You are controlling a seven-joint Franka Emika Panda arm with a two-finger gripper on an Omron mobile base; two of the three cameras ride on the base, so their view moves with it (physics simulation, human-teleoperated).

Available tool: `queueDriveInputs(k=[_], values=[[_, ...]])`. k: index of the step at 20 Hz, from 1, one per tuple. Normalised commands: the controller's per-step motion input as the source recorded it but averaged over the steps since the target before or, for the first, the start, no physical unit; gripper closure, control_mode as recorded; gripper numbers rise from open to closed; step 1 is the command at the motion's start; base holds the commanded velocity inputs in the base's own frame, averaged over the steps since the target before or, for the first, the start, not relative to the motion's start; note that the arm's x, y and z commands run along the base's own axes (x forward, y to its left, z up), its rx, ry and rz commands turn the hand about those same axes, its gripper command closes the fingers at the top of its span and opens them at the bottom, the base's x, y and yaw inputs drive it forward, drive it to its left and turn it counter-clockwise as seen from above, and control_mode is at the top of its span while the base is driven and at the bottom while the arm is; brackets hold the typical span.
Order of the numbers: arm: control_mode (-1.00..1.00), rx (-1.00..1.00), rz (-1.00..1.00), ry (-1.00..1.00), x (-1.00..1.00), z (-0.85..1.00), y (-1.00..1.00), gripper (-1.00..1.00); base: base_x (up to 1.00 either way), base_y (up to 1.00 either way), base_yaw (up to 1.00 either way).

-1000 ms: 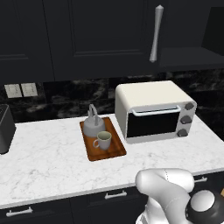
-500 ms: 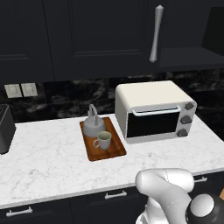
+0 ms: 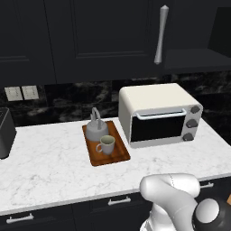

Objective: Pick the kettle from the counter and place it on the tray. Then pick the mug from the cabinet and place it on the tray. Then close the cabinet doors.

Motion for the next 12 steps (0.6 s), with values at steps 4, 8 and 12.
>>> queueDriveInputs(k=[4,8,12], values=[[-1.0,-0.01,0.24,0.1,0.05,0.0,0.55,-1.0,0.0,0.0,0.0],[-1.0,-0.04,0.25,0.03,0.13,0.0,0.57,-1.0,0.0,0.0,0.0],[-1.0,-0.03,0.28,0.02,0.22,-0.04,0.55,-1.0,0.0,0.0,0.0]])
